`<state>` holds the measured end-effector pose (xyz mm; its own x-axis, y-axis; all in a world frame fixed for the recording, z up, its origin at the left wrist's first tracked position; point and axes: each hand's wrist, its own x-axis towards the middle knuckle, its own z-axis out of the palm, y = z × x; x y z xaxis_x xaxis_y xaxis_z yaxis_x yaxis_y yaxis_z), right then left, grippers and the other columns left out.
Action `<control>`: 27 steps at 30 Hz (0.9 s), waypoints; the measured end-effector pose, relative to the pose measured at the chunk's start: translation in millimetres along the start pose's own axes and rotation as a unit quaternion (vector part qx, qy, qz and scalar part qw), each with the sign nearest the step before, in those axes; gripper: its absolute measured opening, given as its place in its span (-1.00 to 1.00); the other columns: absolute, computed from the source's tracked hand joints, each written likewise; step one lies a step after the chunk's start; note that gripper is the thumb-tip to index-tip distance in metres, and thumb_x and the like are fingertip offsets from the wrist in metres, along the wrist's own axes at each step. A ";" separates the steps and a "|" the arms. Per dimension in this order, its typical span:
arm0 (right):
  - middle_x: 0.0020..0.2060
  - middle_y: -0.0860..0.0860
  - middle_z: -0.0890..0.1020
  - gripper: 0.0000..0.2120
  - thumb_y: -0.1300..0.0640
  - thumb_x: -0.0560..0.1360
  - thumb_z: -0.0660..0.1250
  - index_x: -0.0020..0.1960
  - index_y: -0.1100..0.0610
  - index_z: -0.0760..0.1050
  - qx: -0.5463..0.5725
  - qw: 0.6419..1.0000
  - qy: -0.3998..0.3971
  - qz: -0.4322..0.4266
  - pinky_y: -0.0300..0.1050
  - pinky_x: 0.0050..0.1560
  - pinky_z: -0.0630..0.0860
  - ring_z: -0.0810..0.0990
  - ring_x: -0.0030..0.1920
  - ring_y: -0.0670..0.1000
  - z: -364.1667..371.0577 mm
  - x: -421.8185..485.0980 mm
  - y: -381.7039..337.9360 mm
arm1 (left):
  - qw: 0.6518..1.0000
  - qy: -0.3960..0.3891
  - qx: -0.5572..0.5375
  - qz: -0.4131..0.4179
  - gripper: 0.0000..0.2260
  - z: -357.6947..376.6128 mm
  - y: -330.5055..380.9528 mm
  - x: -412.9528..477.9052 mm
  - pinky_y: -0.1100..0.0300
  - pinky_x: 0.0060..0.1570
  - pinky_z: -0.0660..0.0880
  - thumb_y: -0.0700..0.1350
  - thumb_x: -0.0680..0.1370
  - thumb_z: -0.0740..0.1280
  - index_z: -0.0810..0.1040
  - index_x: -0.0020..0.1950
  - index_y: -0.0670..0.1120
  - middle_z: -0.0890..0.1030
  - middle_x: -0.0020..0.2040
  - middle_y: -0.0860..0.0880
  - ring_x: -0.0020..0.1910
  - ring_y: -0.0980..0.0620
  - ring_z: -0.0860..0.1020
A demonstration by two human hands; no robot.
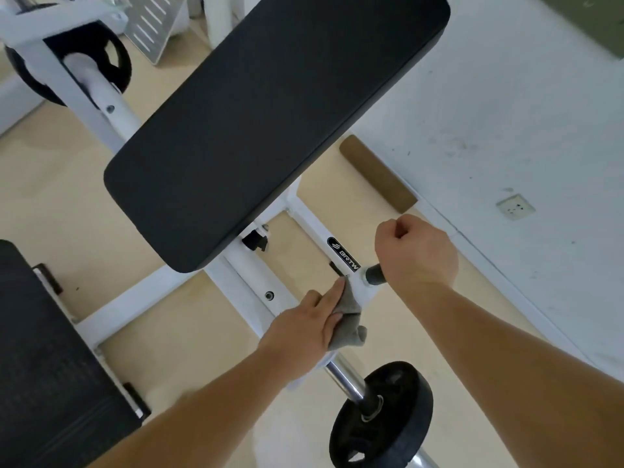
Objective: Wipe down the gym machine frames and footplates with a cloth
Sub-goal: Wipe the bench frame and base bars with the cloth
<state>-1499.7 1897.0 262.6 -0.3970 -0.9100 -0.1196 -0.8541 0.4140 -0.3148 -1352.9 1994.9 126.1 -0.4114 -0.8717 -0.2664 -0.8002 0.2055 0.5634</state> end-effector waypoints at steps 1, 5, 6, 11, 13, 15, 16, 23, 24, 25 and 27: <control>-0.53 -0.05 0.52 -0.69 -0.01 0.57 0.13 -0.24 0.15 0.41 -0.001 1.000 -0.005 0.004 -0.08 -0.31 0.39 0.48 -0.35 0.08 -0.4 -0.1 -2.0 | 1.000 0.012 0.007 0.001 -0.43 4.8 -8.6 -20.6 0.06 -0.17 0.62 0.20 0.72 -0.08 -0.29 0.64 0.18 0.38 0.17 0.03 -0.15 0.04 0.52; -0.53 -0.05 0.51 -0.72 0.02 0.56 0.11 -0.19 0.18 0.42 -0.011 1.000 0.003 0.009 -0.08 -0.29 0.40 0.46 -0.36 0.10 0.8 -1.2 -6.7 | 0.995 0.067 0.076 0.000 -0.43 26.4 -26.4 -82.4 0.06 0.15 0.60 0.17 0.73 -0.05 -0.09 0.69 0.00 0.38 0.40 -0.09 0.33 -0.08 0.45; -0.52 -0.04 0.52 -0.72 0.02 0.56 0.10 -0.19 0.17 0.42 -0.011 1.000 0.004 0.010 -0.07 -0.27 0.42 0.47 -0.34 0.12 1.9 -1.0 -6.3 | 0.994 0.062 0.094 -0.009 -0.41 30.2 -27.0 -83.6 -0.03 0.29 0.55 0.17 0.73 -0.07 -0.09 0.69 -0.05 0.33 0.50 -0.16 0.47 -0.19 0.37; -0.49 0.01 0.58 -0.72 0.00 0.52 0.08 -0.29 0.13 0.32 0.002 1.000 0.013 0.001 -0.02 -0.26 0.47 0.46 -0.34 0.15 5.0 -2.9 -3.0 | 0.992 0.015 0.123 -0.021 -0.29 14.9 10.7 -18.3 -0.24 0.57 0.09 0.25 0.69 -0.11 -0.28 0.65 -0.16 0.02 0.64 -0.31 0.62 -0.33 0.02; -0.45 0.01 0.58 -0.72 -0.02 0.51 0.09 -0.31 0.11 0.32 0.001 1.000 0.019 -0.013 -0.01 -0.28 0.48 0.47 -0.33 0.15 7.0 -4.0 -1.2 | 0.993 0.012 0.115 -0.031 -0.22 9.5 28.9 16.6 -0.22 0.56 0.12 0.29 0.67 -0.02 -0.30 0.64 -0.15 -0.02 0.64 -0.30 0.61 -0.33 0.04; -0.44 0.01 0.51 -0.70 -0.02 0.52 0.11 -0.32 0.10 0.33 -0.005 0.999 0.031 -0.021 -0.04 -0.29 0.44 0.48 -0.33 0.15 8.8 -3.1 0.6 | 0.993 0.036 0.104 -0.029 -0.22 9.4 37.5 36.1 -0.20 0.53 0.22 0.27 0.66 0.07 -0.24 0.66 -0.11 0.04 0.64 -0.27 0.59 -0.30 0.13; -0.44 0.01 0.49 -0.70 -0.02 0.52 0.12 -0.32 0.10 0.34 -0.006 0.999 0.034 -0.024 -0.03 -0.29 0.44 0.48 -0.32 0.15 9.1 -2.3 1.0 | 0.994 0.043 0.102 -0.024 -0.24 11.1 37.7 36.6 -0.18 0.52 0.24 0.24 0.66 0.10 -0.20 0.67 -0.08 0.05 0.64 -0.24 0.59 -0.28 0.15; -0.45 0.03 0.57 -0.73 0.02 0.53 0.10 -0.28 0.14 0.29 0.005 1.000 0.006 0.002 -0.08 -0.34 0.34 0.39 -0.38 0.12 4.9 -1.3 -1.5 | 0.991 0.059 0.122 0.004 -0.34 27.6 3.0 -49.9 -0.15 0.59 0.09 0.20 0.71 -0.01 -0.02 0.68 -0.18 -0.07 0.68 -0.22 0.66 -0.17 -0.09; -0.43 0.04 0.58 -0.72 0.02 0.54 0.10 -0.29 0.14 0.29 0.004 1.000 0.008 0.001 -0.09 -0.34 0.32 0.38 -0.39 0.11 5.5 -1.2 -1.5 | 0.991 0.056 0.122 0.007 -0.34 27.7 -0.3 -55.7 -0.15 0.59 0.09 0.19 0.71 0.01 0.00 0.67 -0.20 -0.06 0.68 -0.21 0.66 -0.16 -0.09; -0.41 0.05 0.59 -0.71 0.02 0.54 0.10 -0.30 0.14 0.29 0.002 1.000 0.012 0.000 -0.09 -0.34 0.32 0.39 -0.39 0.11 6.1 -0.5 -0.9 | 0.991 0.052 0.124 0.010 -0.34 25.3 -0.8 -54.5 -0.15 0.58 0.07 0.19 0.71 0.01 0.00 0.66 -0.22 -0.06 0.68 -0.20 0.66 -0.16 -0.09; -0.40 0.05 0.58 -0.70 0.00 0.55 0.11 -0.30 0.13 0.31 -0.001 1.000 0.017 -0.002 -0.09 -0.33 0.32 0.42 -0.38 0.11 6.5 1.1 0.3 | 0.991 0.046 0.122 0.016 -0.33 17.7 3.1 -32.7 -0.12 0.60 0.01 0.21 0.72 -0.07 -0.07 0.67 -0.21 -0.11 0.68 -0.18 0.66 -0.12 -0.15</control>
<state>-1498.1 1896.0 256.3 -0.4045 -0.9105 -0.0855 -0.8569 0.4100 -0.3125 -1349.7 2031.9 122.7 -0.4061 -0.8974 -0.1725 -0.8733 0.3255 0.3625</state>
